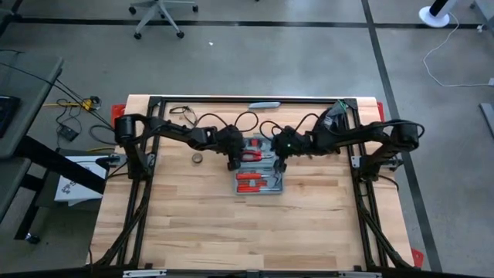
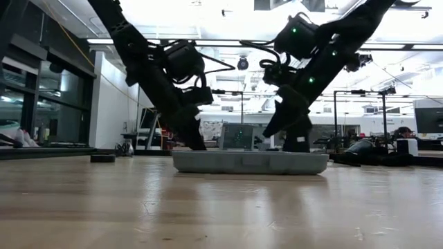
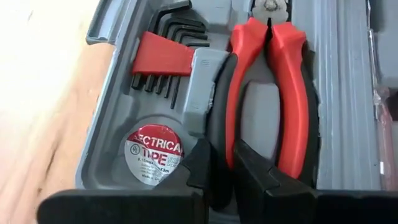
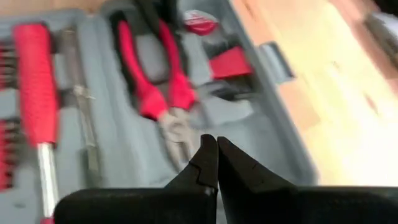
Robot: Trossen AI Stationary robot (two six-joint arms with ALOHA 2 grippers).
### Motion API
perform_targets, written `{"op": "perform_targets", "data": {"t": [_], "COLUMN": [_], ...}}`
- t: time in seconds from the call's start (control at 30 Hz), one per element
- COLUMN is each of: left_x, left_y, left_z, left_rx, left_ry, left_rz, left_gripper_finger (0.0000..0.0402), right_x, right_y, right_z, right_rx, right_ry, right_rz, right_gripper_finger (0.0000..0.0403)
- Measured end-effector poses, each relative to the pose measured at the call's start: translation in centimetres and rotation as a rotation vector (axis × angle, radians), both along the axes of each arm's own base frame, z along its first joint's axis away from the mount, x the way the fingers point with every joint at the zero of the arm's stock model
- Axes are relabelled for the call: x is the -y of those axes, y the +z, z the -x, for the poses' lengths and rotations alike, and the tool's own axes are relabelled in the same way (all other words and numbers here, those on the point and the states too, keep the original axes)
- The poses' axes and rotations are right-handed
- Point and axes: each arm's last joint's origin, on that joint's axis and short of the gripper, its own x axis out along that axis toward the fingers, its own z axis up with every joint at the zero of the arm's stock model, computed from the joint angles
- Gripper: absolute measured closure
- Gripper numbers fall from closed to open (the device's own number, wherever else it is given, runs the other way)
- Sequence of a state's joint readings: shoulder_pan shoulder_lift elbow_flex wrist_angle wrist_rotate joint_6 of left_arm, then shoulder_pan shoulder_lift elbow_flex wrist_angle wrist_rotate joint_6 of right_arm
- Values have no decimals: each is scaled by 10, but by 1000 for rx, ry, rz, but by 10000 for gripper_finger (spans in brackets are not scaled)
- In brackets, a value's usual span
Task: Prefit tool cases
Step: Remove the orange pliers from the gray tool case
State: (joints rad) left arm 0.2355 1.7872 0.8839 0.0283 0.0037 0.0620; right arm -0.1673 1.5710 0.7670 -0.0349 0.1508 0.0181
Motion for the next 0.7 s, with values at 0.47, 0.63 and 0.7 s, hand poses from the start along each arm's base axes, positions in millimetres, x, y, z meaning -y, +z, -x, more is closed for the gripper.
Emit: {"op": "perform_targets", "data": {"t": [0.47, 0.63, 0.7], "left_x": [14, 12, 13], "left_y": [60, 72, 76], "left_z": [10, 30, 38], "left_rx": [132, 18, -31], "left_ry": [-5, 81, 108], "left_rz": [-137, -212, -240], "left_gripper_finger": [373, 374, 391], "right_x": [2, 2, 2], "right_y": [1, 1, 1], "right_z": [2, 2, 3], "right_rx": [-16, -23, -27], "right_ry": [-41, -42, -42], "right_rz": [41, 41, 41], "right_gripper_finger": [403, 403, 403]}}
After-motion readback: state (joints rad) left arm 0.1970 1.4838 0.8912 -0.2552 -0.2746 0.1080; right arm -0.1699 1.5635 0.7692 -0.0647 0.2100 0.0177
